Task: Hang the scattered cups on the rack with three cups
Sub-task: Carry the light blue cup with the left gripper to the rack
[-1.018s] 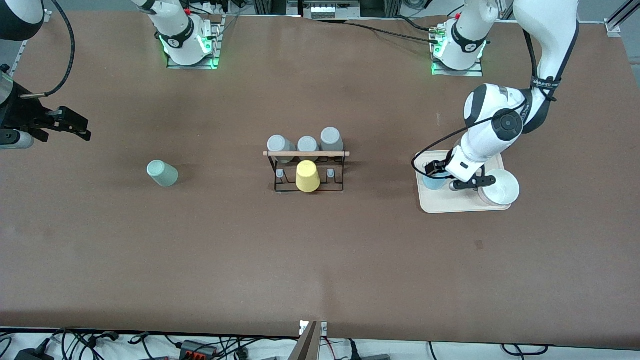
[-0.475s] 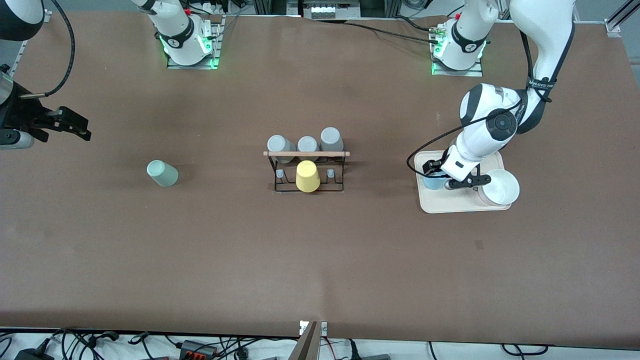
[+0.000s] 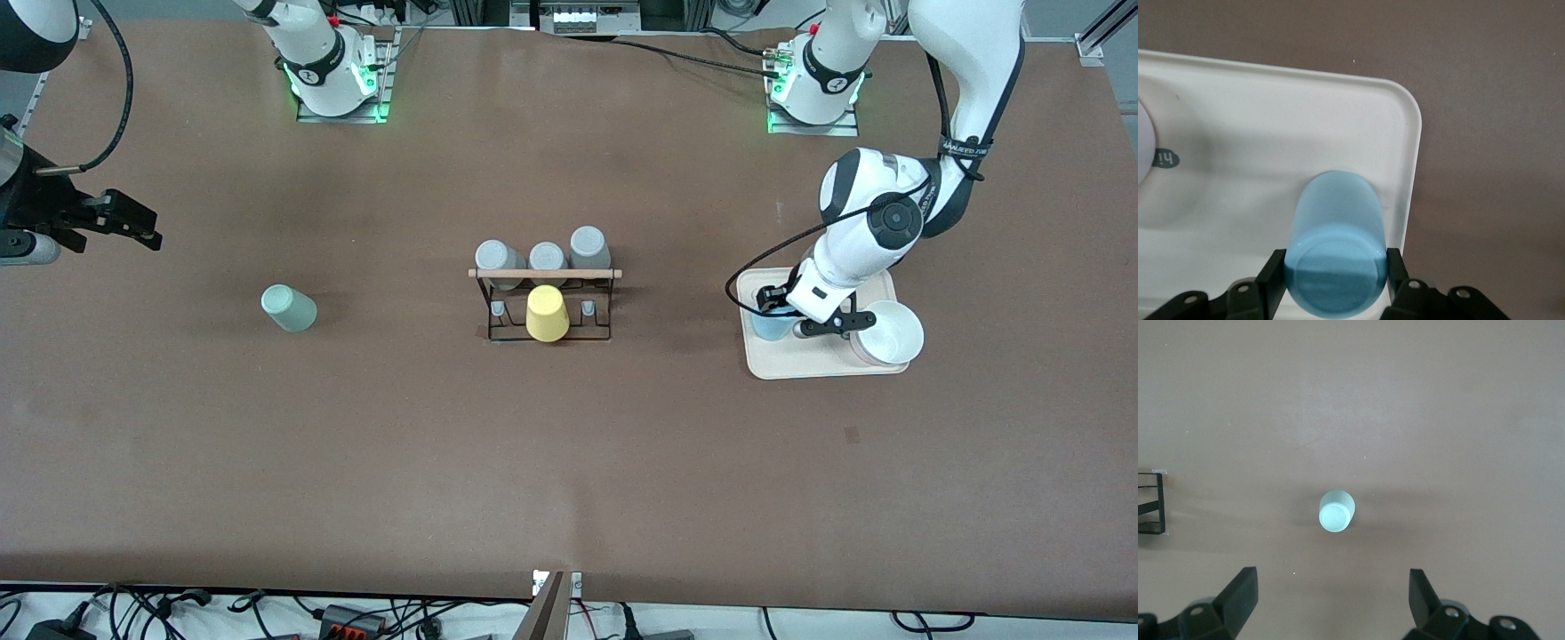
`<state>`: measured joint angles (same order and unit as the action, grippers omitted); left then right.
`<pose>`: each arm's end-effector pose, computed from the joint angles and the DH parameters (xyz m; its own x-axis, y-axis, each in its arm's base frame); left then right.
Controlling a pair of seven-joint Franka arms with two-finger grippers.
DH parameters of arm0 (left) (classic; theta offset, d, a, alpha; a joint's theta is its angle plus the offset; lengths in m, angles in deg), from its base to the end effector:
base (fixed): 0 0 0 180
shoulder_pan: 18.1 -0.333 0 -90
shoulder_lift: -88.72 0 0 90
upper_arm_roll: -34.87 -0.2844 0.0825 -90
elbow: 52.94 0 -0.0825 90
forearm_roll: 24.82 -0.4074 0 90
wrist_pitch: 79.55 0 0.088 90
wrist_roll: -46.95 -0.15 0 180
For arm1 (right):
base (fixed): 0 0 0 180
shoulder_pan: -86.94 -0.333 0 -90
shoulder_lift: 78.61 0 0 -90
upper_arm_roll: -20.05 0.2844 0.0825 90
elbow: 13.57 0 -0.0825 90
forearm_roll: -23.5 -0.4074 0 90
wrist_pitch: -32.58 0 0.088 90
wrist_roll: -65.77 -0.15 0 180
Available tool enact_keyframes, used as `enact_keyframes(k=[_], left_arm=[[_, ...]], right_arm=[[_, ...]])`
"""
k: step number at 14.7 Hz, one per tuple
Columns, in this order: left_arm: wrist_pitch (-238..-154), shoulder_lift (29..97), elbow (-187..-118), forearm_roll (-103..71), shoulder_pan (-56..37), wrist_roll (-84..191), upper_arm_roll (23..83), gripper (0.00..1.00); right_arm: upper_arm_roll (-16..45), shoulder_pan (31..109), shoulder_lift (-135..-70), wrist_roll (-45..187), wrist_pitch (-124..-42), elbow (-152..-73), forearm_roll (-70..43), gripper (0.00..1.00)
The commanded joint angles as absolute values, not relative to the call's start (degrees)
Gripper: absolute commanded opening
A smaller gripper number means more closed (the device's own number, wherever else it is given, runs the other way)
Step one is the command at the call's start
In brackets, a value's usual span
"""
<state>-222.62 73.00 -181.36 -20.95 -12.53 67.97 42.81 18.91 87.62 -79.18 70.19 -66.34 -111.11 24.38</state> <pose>0.5313 -0.1331 0.1525 0.9812 0.1874 -0.0456 0.1902 -0.9796 0.0650 0.5900 -0.0208 0.4920 0.9988 0.0477 0.0129 0.0475 -0.9987 0.0164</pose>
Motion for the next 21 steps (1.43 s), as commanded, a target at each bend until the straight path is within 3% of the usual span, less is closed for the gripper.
enact_keyframes(k=[1, 6, 13, 18, 21], left_arm=[[-214.76, 75.27, -176.19, -23.23, -12.83, 68.3, 42.52, 0.5], [-200.07, 75.27, -163.97, -23.15, -12.04, 74.97, 43.31, 0.5], [-198.12, 72.82, -152.63, -22.44, -7.4, 95.87, 50.42, 0.5], [-188.03, 62.02, -133.75, -23.15, -0.71, 106.69, 50.34, 0.5], [-187.48, 58.41, -130.65, -23.06, 2.9, 111.01, 49.72, 0.5]], right_arm=[[19.26, 88.17, -79.14, 69.46, -65.77, -110.6, 24.38, 1.0], [19.26, 88.17, -79.14, 69.46, -66.03, -110.42, 24.29, 1.0], [19.26, 88.17, -79.14, 69.64, -66.21, -110.25, 24.47, 1.0], [19.26, 87.91, -79.14, 70.34, -65.86, -109.54, 24.99, 1.0], [19.35, 88.0, -79.31, 69.55, -64.81, -109.8, 24.56, 1.0]])
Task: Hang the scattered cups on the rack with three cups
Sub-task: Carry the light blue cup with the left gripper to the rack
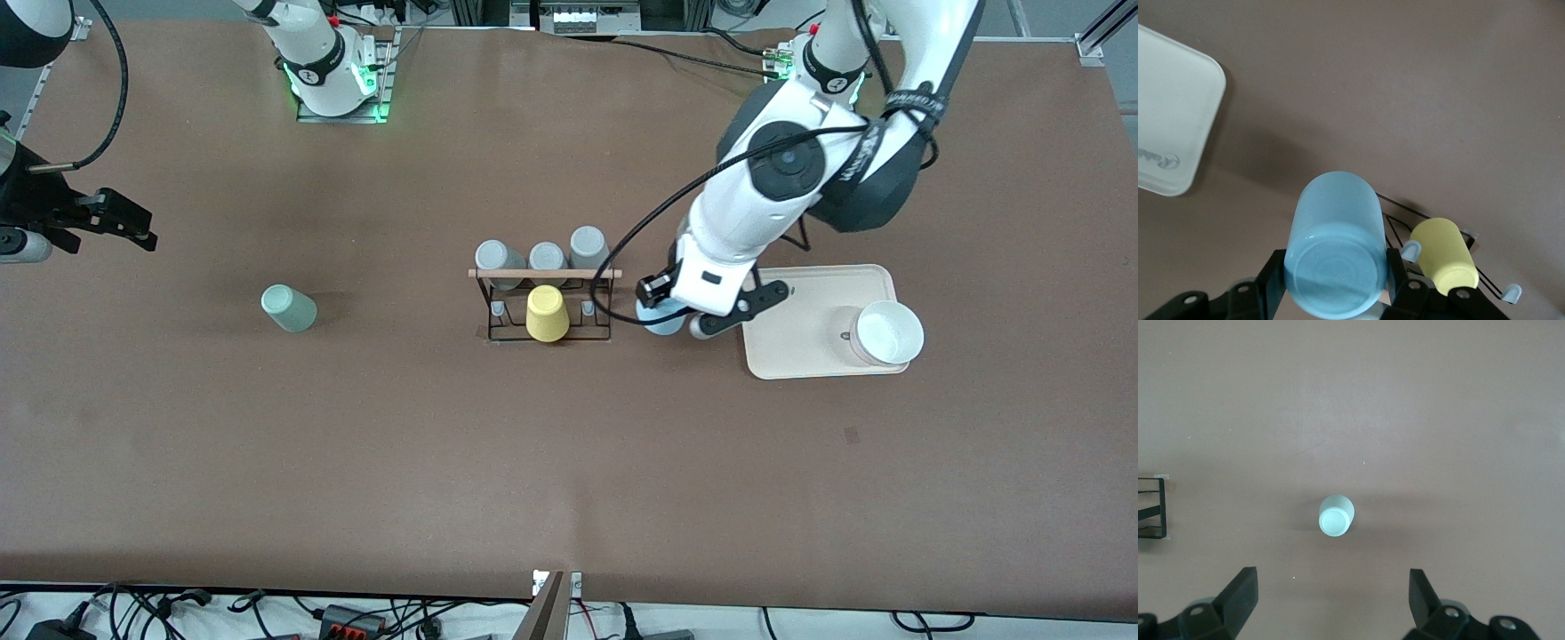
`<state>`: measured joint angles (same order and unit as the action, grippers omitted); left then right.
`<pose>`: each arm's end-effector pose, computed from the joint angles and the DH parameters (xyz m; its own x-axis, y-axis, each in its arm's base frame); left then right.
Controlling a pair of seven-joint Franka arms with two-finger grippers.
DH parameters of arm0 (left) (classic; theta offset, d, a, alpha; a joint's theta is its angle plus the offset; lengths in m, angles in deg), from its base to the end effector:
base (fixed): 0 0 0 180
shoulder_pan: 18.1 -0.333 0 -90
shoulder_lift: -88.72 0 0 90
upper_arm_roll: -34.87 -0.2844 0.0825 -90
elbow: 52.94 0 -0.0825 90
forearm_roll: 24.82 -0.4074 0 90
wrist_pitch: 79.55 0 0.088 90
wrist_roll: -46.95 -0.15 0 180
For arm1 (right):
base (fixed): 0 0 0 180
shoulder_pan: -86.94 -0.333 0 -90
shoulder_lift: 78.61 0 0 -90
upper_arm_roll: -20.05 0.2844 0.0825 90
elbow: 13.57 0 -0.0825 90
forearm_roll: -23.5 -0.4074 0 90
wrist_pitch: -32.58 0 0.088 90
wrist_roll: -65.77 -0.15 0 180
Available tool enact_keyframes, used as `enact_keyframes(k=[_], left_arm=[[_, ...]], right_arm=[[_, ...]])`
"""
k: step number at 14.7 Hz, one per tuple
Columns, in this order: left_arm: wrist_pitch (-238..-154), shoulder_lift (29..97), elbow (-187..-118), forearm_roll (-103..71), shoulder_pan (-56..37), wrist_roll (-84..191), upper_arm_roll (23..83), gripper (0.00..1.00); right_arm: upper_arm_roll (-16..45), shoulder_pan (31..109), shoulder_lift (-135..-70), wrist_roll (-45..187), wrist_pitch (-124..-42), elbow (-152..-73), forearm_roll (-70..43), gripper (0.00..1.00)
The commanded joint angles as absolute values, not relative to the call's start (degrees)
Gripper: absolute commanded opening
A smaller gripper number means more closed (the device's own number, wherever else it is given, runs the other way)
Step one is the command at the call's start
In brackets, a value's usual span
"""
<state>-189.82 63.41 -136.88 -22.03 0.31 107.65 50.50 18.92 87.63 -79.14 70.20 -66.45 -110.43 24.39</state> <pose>0.5871 -0.3781 0.3606 0.8698 0.4771 -0.1258 0.4899 -0.8655 0.1046 0.5916 -0.0209 0.4986 0.9985 0.0480 0.0273 0.0475 -0.9987 0.0177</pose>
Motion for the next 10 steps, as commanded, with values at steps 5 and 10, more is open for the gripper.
enact_keyframes(k=[5, 10], left_arm=[[-187.39, 52.26, -122.48, -25.78, 7.12, 117.16, 49.28, 0.5], [-187.48, 49.61, -120.71, -26.66, 9.75, 119.54, 49.2, 0.5]], right_arm=[[19.44, 87.99, -80.54, 69.29, -63.39, -109.89, 25.08, 1.0], [19.09, 88.17, -80.28, 69.2, -63.84, -110.25, 24.11, 1.0]])
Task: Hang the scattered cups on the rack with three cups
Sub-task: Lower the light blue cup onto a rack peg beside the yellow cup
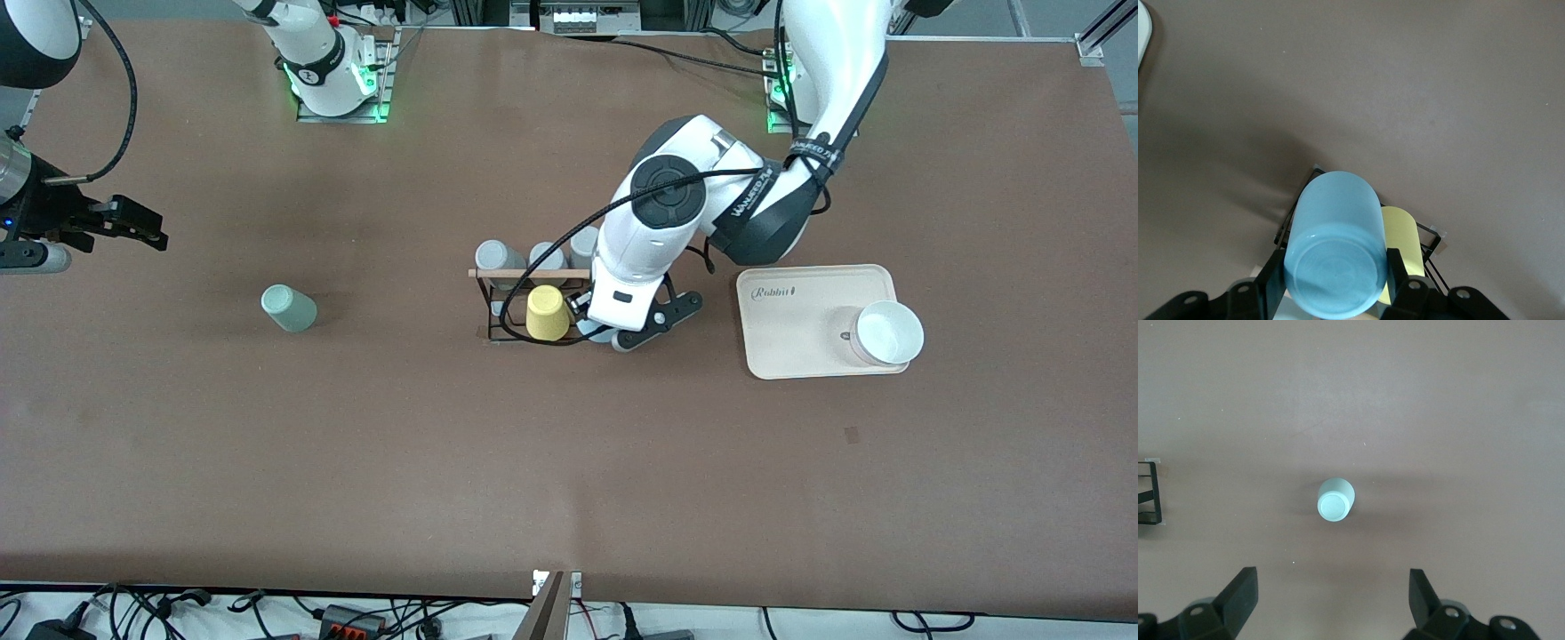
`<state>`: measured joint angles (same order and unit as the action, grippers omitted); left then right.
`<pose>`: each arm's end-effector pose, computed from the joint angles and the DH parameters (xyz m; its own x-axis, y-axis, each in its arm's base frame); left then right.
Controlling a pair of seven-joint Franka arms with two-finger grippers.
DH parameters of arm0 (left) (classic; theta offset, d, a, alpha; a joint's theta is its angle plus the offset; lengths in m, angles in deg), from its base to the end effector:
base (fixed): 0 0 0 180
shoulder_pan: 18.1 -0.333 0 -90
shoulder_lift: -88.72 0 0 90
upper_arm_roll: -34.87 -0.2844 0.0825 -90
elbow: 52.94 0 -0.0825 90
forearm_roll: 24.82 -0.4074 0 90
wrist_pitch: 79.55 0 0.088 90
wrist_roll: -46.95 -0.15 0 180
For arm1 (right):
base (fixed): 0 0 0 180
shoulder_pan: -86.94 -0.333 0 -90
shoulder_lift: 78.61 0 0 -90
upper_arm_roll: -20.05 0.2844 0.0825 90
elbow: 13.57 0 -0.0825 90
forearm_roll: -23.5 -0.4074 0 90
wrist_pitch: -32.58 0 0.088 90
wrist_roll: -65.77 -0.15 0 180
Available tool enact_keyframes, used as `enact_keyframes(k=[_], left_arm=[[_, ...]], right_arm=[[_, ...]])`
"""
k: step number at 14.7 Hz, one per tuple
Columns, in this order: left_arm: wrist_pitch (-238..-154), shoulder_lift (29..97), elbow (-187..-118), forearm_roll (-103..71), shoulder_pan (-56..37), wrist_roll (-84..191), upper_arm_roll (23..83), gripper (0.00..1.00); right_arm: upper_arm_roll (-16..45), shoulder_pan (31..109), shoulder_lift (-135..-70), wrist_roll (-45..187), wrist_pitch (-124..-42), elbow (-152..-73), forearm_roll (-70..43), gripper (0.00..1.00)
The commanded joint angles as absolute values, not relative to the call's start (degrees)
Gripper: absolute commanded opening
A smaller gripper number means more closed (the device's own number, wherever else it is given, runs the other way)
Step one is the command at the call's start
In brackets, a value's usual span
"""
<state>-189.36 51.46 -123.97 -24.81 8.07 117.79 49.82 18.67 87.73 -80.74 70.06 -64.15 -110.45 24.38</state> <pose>0.5831 -0.4600 0.3246 0.8357 0.5327 -0.1337 0.5456 -0.8330 0.0915 0.5898 -0.0243 0.4785 0.9984 0.0388 -0.0409 0.0394 -0.9991 0.0130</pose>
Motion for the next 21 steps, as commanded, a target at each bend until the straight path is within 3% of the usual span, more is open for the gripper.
enact_keyframes(k=[1, 8, 21], left_arm=[[-187.57, 48.82, -120.79, -27.45, 10.28, 120.42, 49.2, 0.5], [-188.36, 47.15, -121.76, -28.6, 10.9, 121.04, 49.2, 0.5], [-194.16, 47.59, -129.58, -29.39, 11.52, 121.22, 49.2, 0.5]], right_arm=[[19.09, 88.09, -80.28, 69.2, -63.84, -110.16, 24.11, 1.0], [19.18, 88.09, -80.63, 69.64, -63.74, -109.72, 24.2, 1.0], [19.18, 88.26, -80.63, 69.46, -63.4, -109.72, 24.46, 1.0]])
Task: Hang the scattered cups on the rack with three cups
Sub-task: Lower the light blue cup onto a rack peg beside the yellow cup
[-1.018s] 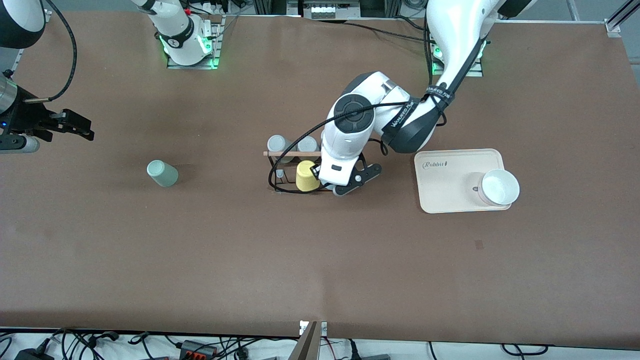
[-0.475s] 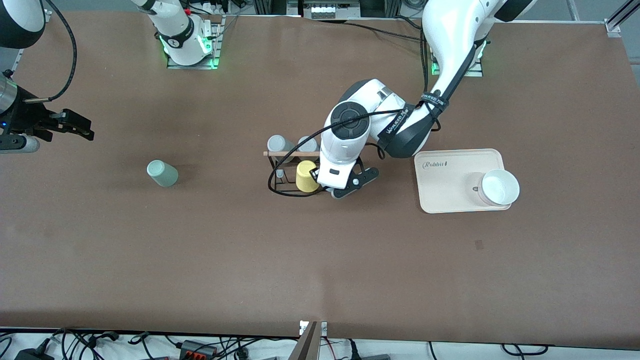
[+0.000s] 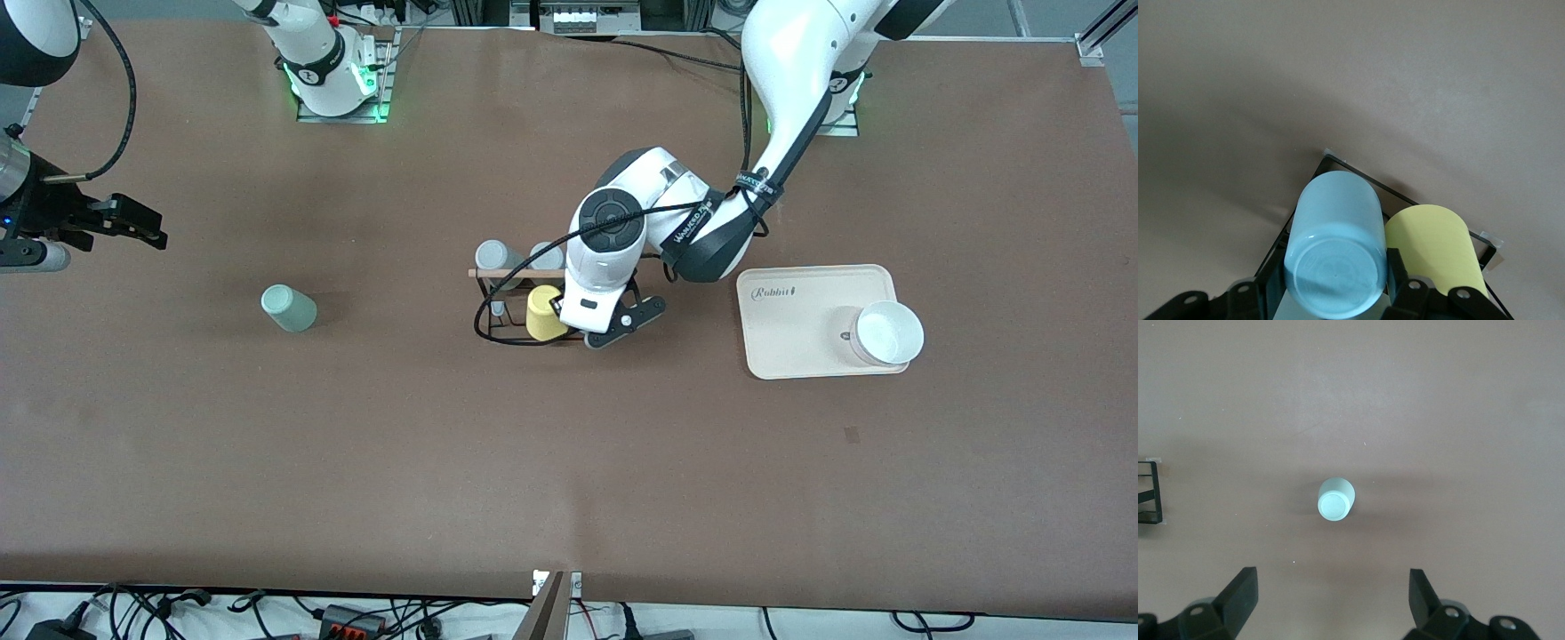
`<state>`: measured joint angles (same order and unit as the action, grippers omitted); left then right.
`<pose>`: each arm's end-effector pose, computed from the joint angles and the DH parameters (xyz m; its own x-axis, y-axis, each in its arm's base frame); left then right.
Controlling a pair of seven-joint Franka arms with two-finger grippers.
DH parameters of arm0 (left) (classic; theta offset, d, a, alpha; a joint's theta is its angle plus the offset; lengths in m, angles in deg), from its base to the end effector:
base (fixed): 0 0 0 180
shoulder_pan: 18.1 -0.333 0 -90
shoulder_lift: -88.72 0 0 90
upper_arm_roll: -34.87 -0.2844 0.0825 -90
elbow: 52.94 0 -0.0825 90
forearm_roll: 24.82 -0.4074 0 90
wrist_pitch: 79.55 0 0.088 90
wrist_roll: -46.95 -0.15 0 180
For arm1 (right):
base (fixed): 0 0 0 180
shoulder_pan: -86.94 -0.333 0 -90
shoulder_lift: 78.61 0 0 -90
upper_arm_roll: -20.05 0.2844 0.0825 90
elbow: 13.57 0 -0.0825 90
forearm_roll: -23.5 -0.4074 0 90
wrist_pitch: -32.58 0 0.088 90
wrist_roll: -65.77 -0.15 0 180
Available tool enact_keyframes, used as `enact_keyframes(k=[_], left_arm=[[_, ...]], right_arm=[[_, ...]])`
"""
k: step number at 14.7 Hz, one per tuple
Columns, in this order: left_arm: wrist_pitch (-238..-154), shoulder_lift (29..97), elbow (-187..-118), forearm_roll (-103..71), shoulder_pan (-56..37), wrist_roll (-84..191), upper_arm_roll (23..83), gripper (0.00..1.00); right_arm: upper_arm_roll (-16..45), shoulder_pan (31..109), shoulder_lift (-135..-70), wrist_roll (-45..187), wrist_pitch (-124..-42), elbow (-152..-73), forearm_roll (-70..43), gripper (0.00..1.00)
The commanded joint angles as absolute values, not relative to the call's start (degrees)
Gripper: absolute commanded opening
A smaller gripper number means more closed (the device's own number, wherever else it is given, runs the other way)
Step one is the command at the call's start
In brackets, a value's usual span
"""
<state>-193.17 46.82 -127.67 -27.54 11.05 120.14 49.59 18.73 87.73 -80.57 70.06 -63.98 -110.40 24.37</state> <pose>0.5534 -0.4826 0.2391 0.8439 0.5201 -0.1313 0.5253 -0.8509 0.0056 0.5890 -0.0237 0.4804 0.9984 0.0398 -0.0400 0.0403 -0.9991 0.0128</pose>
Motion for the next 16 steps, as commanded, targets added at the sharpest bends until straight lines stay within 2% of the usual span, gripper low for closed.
enact_keyframes(k=[1, 2, 4, 5, 11, 13, 16], left_arm=[[-194.33, 47.59, -129.76, -29.39, 11.52, 121.22, 49.2, 0.5], [-194.42, 47.67, -129.93, -29.39, 11.6, 121.22, 49.28, 0.54], [-194.25, 48.02, -129.93, -29.3, 11.52, 121.13, 49.28, 0.82], [-193.99, 48.2, -129.93, -29.3, 11.34, 121.04, 49.28, 0.86], [-190.83, 52.85, -129.76, -29.3, 8.63, 120.51, 49.37, 0.87], [-188.9, 54.87, -129.76, -29.3, 6.34, 120.25, 49.28, 1.0], [-183.8, 58.56, -130.11, -29.39, 1.08, 119.81, 49.28, 1.0]], right_arm=[[19.18, 88.26, -80.63, 69.46, -63.57, -109.72, 24.38, 1.0], [19.18, 88.09, -80.63, 69.55, -63.57, -109.72, 24.46, 1.0], [19.44, 87.73, -80.63, 69.46, -63.83, -109.63, 24.99, 1.0], [19.61, 87.73, -80.63, 69.38, -63.84, -109.72, 24.99, 1.0], [19.62, 87.91, -82.65, 69.37, -63.31, -109.72, 24.29, 1.0], [19.62, 87.91, -82.65, 69.37, -63.57, -109.72, 24.38, 1.0], [19.62, 87.91, -84.4, 69.64, -63.84, -109.54, 24.29, 1.0]])
